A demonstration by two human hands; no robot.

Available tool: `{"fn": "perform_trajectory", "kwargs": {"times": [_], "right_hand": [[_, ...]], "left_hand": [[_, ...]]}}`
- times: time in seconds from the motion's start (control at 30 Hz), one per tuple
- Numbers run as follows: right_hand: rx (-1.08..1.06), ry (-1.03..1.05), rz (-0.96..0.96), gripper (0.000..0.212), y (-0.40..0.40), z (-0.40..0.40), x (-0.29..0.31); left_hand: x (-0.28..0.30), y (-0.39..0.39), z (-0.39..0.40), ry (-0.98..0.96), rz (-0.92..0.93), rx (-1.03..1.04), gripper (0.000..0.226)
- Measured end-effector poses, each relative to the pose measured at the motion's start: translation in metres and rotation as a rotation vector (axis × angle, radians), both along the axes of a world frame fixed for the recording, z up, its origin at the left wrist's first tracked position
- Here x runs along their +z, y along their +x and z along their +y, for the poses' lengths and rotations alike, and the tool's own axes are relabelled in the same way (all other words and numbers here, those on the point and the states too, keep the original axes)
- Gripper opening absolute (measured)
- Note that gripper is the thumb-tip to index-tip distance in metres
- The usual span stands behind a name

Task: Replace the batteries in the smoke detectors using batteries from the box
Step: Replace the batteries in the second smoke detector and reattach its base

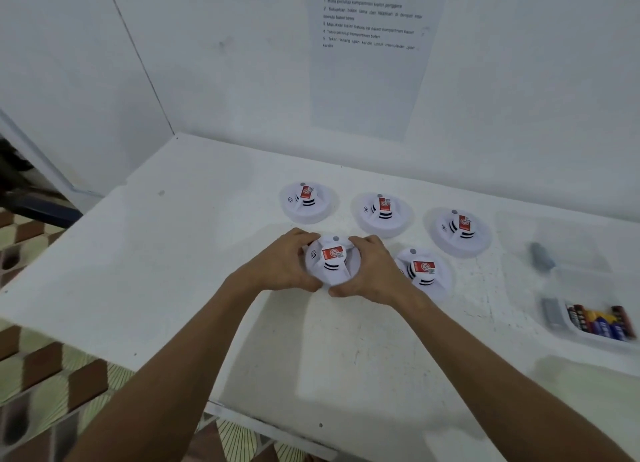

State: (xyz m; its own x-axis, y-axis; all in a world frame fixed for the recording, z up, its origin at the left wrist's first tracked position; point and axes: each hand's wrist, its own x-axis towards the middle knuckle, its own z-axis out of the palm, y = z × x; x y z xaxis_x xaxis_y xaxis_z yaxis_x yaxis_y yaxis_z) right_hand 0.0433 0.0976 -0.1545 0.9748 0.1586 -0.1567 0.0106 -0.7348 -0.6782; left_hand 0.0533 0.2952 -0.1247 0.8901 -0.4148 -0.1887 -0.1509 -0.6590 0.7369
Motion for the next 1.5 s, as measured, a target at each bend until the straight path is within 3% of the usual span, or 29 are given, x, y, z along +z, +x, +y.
{"fn": "perform_trajectory", "kwargs": {"times": [0.27, 0.43, 0.57, 0.73, 1.0, 1.2, 1.5], "right_hand": [[0.153, 0.055, -0.136, 0.112, -0.023, -0.037, 0.065], [0.132, 0.141, -0.141, 0.103, -0.042, -0.09, 0.094], [0.146, 0.444, 0.009, 0.1, -0.059, -0.132, 0.107], [0.13, 0.665, -0.015, 0.1, -0.077, -0.17, 0.106], [0.096, 0.71, -0.074, 0.098, -0.092, -0.206, 0.103], [0.111, 0.597, -0.125, 0.102, -0.092, -0.213, 0.096], [0.142, 0.552, -0.138, 0.108, -0.092, -0.22, 0.093]], "left_hand": [[0.045, -0.025, -0.024, -0.204, -0.134, 0.006, 0.091], [0.077, -0.039, -0.061, -0.551, -0.018, 0.007, 0.082], [0.071, -0.043, -0.098, -0.429, -0.001, -0.063, 0.079], [0.075, -0.053, -0.143, -0.434, 0.057, -0.154, 0.08], [0.088, -0.063, -0.179, -0.555, 0.116, -0.106, 0.07], [0.086, -0.055, -0.19, -0.409, -0.007, -0.117, 0.065], [0.095, -0.049, -0.19, -0.264, -0.03, -0.202, 0.065]]}}
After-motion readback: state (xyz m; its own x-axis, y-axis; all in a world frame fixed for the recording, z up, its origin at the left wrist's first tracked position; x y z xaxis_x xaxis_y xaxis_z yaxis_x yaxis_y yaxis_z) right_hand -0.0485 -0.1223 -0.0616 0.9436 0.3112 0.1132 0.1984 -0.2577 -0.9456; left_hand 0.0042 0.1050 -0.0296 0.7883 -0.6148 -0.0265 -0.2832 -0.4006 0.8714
